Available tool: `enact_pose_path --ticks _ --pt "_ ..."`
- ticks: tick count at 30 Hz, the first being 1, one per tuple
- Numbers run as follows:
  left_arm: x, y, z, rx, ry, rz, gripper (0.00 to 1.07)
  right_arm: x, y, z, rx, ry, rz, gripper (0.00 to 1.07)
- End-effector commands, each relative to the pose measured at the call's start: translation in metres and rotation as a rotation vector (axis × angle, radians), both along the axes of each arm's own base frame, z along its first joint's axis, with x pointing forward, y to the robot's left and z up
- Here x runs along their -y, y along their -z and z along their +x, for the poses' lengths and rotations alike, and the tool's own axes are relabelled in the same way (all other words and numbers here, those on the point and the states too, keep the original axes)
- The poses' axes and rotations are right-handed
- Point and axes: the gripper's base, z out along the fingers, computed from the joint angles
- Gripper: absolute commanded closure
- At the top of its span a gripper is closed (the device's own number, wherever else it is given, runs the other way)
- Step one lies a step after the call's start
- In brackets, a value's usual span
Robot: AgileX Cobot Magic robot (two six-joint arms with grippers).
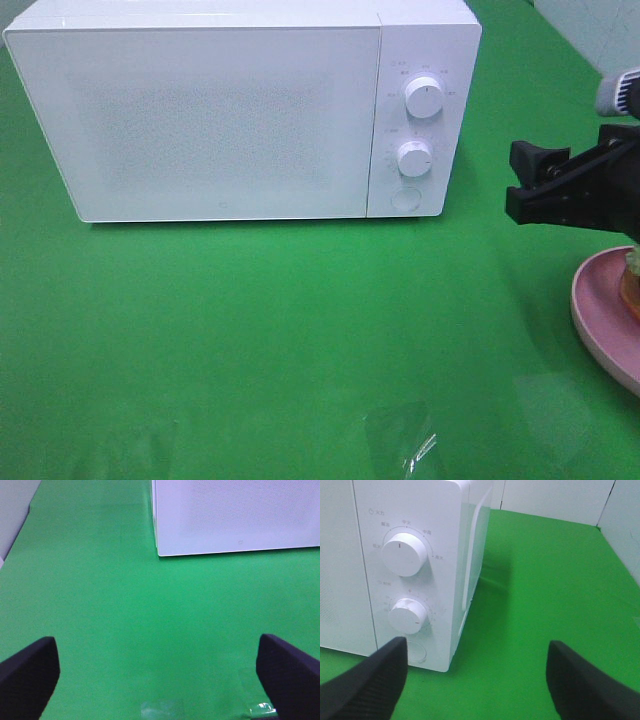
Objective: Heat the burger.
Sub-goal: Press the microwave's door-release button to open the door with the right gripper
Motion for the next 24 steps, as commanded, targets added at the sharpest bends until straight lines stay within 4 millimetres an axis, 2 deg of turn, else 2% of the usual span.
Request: enact_pose_path --ticks 1,2,5,6,11,21,24 --pt "0.001 -0.001 -0.003 0.037 0.007 -0.004 0.07 -0.016 0.006 -0.002 0.026 -0.001 -0.003 0.34" --pt "0.001 -0.001 -0.003 0.037 0.007 -0.004 0.07 -0.024 0.010 -0.004 0.029 -0.013 -0.002 0.34" --pt "0.001 -0.001 -0.003 0.037 0.007 -0.004 0.07 -0.027 0.012 -0.005 0.026 -0.014 -0.001 0.34" --pt "0.001 -0.001 -0.003 0.037 0.007 -0.004 0.07 -0.035 0.017 -0.008 0.017 -0.028 -0.006 0.34" --pt "0.001 -0.001 -0.003 0.037 0.007 -0.004 0.07 -0.050 0.028 -0.017 -0.008 -0.022 0.004 0.34" --pt "0.001 -0.001 -0.003 0.037 0.007 -0.004 0.07 -0.059 0.038 -0.023 -0.045 -0.018 0.027 0.35" --pt "0.001 -0.001 -0.003 0.037 0.007 -0.004 0.07 -0.059 0.038 -0.023 -0.061 0.004 0.142 0.39"
